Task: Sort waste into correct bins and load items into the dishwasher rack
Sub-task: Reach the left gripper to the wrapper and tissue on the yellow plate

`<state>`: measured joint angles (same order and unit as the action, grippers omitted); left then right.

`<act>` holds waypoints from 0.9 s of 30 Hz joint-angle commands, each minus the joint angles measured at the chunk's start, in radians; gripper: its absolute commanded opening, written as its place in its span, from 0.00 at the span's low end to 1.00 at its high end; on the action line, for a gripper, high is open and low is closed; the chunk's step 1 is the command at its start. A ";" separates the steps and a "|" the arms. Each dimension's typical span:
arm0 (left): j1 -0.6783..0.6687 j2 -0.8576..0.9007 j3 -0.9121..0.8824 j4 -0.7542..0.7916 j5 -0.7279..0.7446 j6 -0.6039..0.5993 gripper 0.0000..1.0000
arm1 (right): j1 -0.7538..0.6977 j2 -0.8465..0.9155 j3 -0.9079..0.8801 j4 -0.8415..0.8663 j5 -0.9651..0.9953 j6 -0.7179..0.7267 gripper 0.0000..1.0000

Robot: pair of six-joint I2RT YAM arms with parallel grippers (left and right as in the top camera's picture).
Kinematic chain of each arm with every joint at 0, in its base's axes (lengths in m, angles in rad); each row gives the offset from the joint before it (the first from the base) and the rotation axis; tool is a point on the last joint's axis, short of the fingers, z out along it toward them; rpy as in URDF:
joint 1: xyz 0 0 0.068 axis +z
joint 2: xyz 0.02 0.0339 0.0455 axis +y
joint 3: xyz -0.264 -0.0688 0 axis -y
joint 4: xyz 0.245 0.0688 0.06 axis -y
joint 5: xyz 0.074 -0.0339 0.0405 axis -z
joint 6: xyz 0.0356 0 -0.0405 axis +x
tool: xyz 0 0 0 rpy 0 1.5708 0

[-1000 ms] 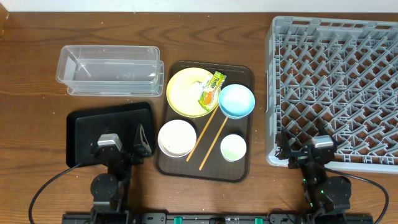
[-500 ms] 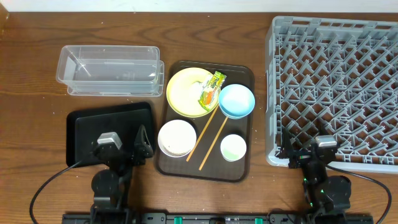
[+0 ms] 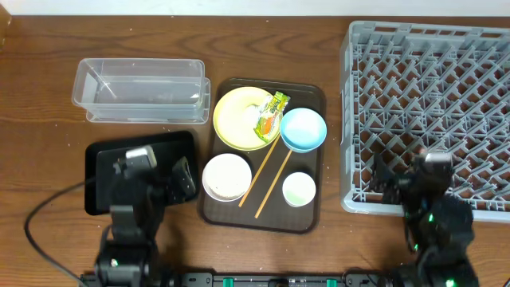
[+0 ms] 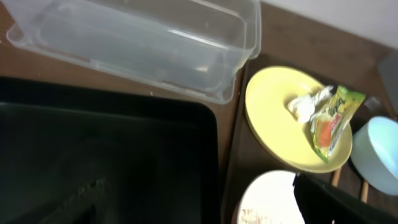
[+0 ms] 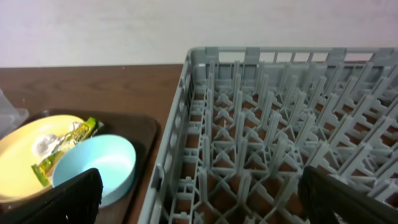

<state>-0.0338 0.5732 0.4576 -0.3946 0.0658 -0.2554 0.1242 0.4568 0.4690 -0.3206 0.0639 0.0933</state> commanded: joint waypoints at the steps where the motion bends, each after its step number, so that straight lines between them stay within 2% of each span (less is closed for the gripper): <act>1: 0.005 0.136 0.150 -0.087 0.006 0.018 0.96 | 0.027 0.151 0.127 -0.046 0.005 0.011 0.99; 9: 0.005 0.452 0.504 -0.516 0.047 0.018 0.97 | 0.027 0.482 0.393 -0.238 -0.049 -0.010 0.99; 11: 0.005 0.493 0.529 -0.562 0.047 0.018 0.97 | 0.027 0.522 0.419 -0.251 -0.047 -0.011 0.99; 20: 0.005 0.606 0.522 -0.551 0.064 0.018 0.97 | 0.027 0.538 0.426 -0.232 -0.069 -0.012 0.99; 25: 0.004 0.620 0.530 -0.423 0.185 0.057 0.96 | 0.027 0.538 0.426 -0.230 -0.069 -0.012 0.99; 27: -0.005 0.630 0.548 -0.378 0.191 0.062 0.96 | 0.027 0.538 0.426 -0.230 -0.069 -0.012 0.99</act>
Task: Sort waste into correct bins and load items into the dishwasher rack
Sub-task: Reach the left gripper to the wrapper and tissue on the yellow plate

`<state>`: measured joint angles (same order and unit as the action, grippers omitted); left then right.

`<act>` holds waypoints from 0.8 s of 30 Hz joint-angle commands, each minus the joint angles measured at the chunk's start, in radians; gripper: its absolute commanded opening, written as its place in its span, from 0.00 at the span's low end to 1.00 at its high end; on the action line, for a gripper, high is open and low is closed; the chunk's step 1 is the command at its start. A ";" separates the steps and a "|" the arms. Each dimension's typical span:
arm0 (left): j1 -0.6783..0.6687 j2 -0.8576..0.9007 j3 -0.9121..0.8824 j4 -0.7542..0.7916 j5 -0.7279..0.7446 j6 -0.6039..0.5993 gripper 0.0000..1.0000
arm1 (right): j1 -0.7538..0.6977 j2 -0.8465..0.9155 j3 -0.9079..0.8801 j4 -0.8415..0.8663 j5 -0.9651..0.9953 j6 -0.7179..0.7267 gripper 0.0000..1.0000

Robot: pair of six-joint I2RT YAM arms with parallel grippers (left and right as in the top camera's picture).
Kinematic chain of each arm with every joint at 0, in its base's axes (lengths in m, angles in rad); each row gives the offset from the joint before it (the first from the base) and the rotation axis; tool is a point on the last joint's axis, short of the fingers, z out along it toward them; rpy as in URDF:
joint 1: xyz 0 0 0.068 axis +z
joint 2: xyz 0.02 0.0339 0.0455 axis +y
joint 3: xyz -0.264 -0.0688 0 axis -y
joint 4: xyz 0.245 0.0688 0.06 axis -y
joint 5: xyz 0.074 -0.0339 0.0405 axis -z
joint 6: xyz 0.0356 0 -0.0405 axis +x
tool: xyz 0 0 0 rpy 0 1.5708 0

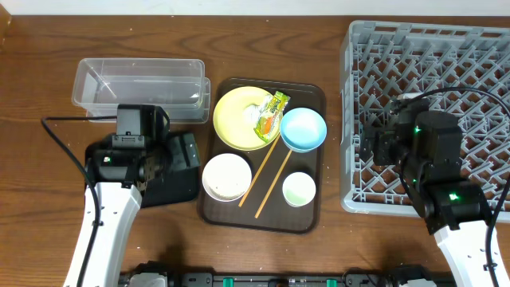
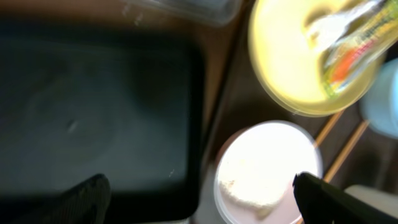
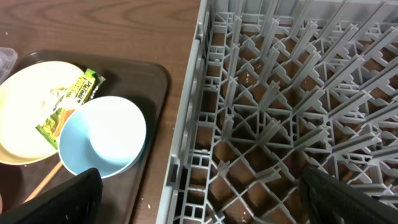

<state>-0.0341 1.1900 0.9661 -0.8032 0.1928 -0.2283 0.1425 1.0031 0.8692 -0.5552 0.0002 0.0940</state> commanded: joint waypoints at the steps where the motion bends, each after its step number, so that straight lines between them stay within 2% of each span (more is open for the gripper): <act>1: -0.013 0.020 0.051 0.048 0.058 0.043 0.97 | 0.008 -0.008 0.026 0.005 -0.005 -0.013 0.99; 11: -0.136 0.232 0.255 0.165 -0.025 0.143 0.96 | 0.008 -0.008 0.026 0.005 -0.005 -0.013 0.99; 24: -0.269 0.527 0.264 0.472 -0.024 0.142 0.96 | 0.008 -0.008 0.026 0.005 -0.005 -0.013 0.99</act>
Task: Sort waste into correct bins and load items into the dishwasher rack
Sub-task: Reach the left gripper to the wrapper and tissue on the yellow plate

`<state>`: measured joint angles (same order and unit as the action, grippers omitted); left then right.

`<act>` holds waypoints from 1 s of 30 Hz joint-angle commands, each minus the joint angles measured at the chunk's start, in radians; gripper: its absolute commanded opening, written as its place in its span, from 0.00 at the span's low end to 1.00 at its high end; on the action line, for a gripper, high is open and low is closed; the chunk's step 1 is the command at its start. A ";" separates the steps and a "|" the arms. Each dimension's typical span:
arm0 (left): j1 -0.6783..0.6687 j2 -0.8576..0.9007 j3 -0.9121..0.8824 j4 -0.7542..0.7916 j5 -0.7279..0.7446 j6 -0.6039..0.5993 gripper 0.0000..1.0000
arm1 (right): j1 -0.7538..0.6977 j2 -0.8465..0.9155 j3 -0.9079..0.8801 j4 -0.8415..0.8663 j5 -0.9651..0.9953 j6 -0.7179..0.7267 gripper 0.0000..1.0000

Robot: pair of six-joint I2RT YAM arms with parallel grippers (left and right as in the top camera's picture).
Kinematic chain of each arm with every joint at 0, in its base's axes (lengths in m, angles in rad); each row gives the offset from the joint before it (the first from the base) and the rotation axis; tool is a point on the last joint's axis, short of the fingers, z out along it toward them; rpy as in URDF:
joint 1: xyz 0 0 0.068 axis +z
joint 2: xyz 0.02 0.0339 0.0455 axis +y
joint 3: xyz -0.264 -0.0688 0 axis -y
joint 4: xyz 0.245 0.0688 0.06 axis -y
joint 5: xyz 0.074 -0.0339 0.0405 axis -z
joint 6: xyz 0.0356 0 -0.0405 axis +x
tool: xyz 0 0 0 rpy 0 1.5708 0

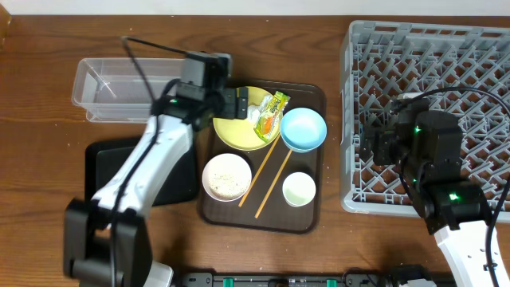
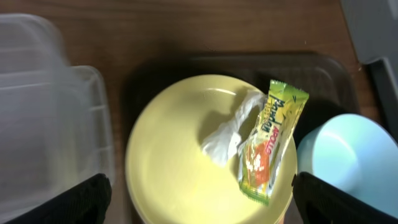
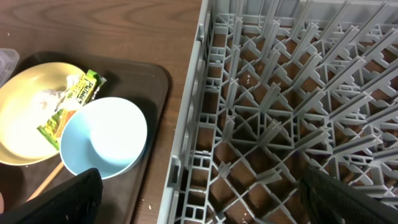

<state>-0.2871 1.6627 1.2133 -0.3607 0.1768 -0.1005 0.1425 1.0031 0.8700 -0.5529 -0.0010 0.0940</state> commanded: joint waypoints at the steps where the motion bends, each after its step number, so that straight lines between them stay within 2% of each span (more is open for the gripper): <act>1: -0.020 0.078 0.017 0.048 -0.008 0.014 0.96 | 0.008 -0.008 0.025 0.003 -0.004 -0.013 0.99; 6: -0.031 0.176 0.017 0.111 -0.005 0.014 0.95 | 0.008 -0.008 0.025 0.002 -0.004 -0.012 0.99; 13: -0.035 0.261 0.017 0.152 -0.002 0.014 0.84 | 0.008 -0.008 0.025 0.002 -0.004 -0.012 0.99; 21: -0.059 0.299 0.017 0.165 -0.002 0.014 0.82 | 0.008 -0.008 0.025 0.003 -0.004 -0.012 0.99; 25: -0.074 0.311 0.016 0.165 -0.002 0.014 0.72 | 0.008 -0.008 0.025 0.002 -0.005 -0.012 0.99; 30: -0.077 0.312 0.016 0.165 -0.005 0.014 0.49 | 0.008 -0.008 0.025 0.002 -0.005 -0.012 0.99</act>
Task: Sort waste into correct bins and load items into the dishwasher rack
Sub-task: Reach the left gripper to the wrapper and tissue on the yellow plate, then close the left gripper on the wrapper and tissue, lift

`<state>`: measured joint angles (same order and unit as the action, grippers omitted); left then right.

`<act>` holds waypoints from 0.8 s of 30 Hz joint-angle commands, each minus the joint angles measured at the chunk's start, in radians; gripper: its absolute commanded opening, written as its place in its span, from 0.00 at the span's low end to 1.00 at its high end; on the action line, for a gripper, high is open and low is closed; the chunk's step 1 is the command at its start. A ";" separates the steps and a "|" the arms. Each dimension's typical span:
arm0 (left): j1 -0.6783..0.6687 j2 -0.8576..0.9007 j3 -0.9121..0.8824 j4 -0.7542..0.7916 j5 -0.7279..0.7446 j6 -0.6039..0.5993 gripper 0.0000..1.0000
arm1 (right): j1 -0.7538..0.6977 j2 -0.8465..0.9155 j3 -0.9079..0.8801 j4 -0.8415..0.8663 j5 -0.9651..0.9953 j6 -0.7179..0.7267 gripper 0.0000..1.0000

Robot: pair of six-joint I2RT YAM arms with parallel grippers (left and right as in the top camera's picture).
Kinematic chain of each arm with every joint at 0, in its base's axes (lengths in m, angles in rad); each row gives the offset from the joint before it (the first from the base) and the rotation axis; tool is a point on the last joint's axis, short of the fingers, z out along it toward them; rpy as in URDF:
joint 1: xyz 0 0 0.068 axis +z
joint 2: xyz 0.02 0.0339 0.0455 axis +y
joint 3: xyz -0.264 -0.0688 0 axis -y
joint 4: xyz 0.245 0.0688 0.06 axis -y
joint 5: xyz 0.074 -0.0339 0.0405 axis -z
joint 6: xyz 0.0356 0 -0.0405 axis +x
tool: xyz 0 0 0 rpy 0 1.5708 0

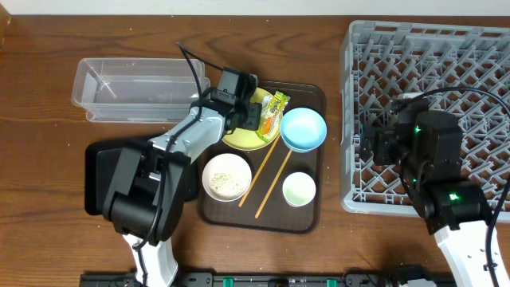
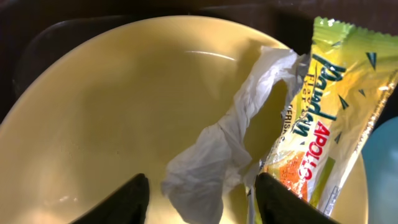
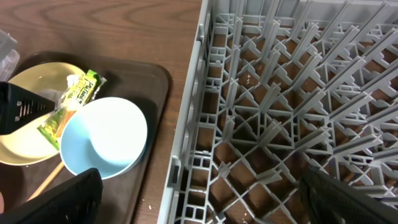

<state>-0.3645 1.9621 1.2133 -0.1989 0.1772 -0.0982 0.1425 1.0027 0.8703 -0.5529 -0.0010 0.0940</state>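
A yellow plate [image 2: 106, 112] on the brown tray [image 1: 263, 222] carries a crumpled white tissue [image 2: 214, 158] and a yellow-green snack wrapper [image 2: 323, 112]. My left gripper [image 2: 202, 202] is open low over the plate [image 1: 236, 140], one finger on each side of the tissue. Also on the tray are a blue bowl [image 1: 304, 129], a white bowl [image 1: 227, 177] with food bits, a small cup [image 1: 300, 189] and chopsticks [image 1: 268, 180]. My right gripper [image 3: 199, 196] hangs open and empty over the left edge of the grey dish rack [image 3: 280, 93].
A clear plastic bin [image 1: 139, 84] stands at the back left. In front of it lies a black bin [image 1: 103, 163]. The grey rack [image 1: 430, 48] fills the right side of the table. The left arm reaches across from the black bin to the plate.
My left gripper was higher above the plate with the whole plate in its view. Now it is low, open fingers astride the tissue. The right arm has not moved.
Both arms were at the table's front, the left by the black bin, the right at the rack's front. Then the left was over the black bin's edge and the right over the rack's left edge. The left was then above the yellow plate, now close around the tissue.
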 commanded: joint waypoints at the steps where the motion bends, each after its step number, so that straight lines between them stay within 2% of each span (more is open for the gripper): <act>1: 0.000 0.013 0.016 0.003 -0.006 0.012 0.45 | 0.008 -0.008 0.025 0.002 -0.005 -0.012 0.99; 4: 0.000 0.013 0.012 0.003 -0.006 0.012 0.40 | 0.008 -0.008 0.025 0.002 -0.005 -0.012 0.99; 8: 0.000 0.013 0.001 0.003 -0.007 0.012 0.39 | 0.008 -0.008 0.025 0.003 -0.005 -0.012 0.99; 13: 0.000 0.013 -0.002 0.003 -0.011 0.012 0.23 | 0.008 -0.008 0.025 0.003 -0.005 -0.013 0.99; 15: 0.001 0.013 -0.002 0.002 -0.013 0.012 0.12 | 0.008 -0.008 0.025 0.002 -0.004 -0.013 0.99; 17: 0.002 0.012 -0.001 -0.005 -0.013 0.012 0.08 | 0.008 -0.008 0.025 0.002 -0.005 -0.013 0.99; 24: 0.057 -0.072 0.007 -0.102 -0.058 0.013 0.06 | 0.008 -0.008 0.025 0.003 -0.004 -0.013 0.99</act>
<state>-0.3450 1.9530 1.2133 -0.2852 0.1684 -0.0921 0.1425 1.0031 0.8703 -0.5526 -0.0010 0.0940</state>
